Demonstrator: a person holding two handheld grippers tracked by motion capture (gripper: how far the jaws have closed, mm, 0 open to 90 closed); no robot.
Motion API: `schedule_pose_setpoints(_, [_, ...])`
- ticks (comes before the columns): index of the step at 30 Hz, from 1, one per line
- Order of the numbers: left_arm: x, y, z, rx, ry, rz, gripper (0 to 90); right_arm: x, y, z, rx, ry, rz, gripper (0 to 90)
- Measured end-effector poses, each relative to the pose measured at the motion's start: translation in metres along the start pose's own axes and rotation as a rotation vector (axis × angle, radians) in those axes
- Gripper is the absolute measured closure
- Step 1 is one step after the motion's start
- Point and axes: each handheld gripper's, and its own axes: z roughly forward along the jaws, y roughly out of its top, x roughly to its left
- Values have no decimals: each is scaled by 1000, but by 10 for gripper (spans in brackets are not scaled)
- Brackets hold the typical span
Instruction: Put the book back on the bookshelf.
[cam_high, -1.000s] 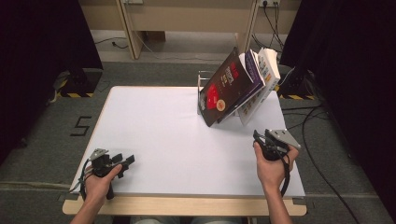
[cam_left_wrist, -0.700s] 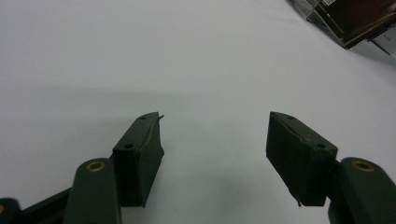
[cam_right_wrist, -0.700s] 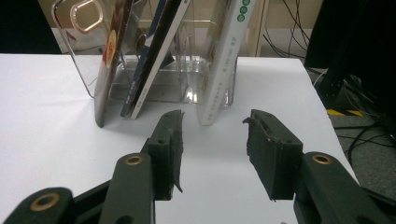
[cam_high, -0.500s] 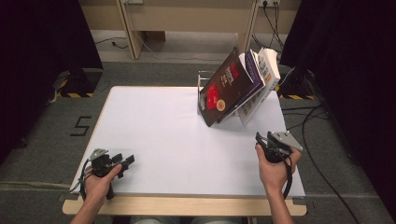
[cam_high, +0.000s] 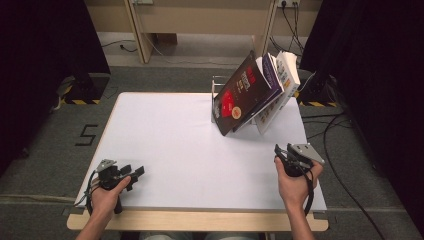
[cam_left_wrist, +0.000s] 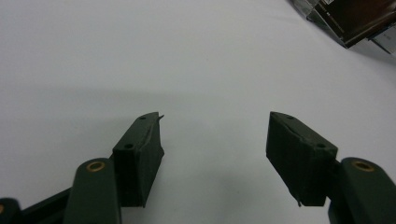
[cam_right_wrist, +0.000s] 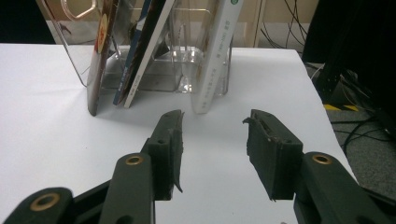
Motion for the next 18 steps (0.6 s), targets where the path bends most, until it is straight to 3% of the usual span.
schedule_pose_setpoints(18, [0, 0, 0, 0, 2, -2, 349, -3, -11, 0, 25, -4, 2, 555])
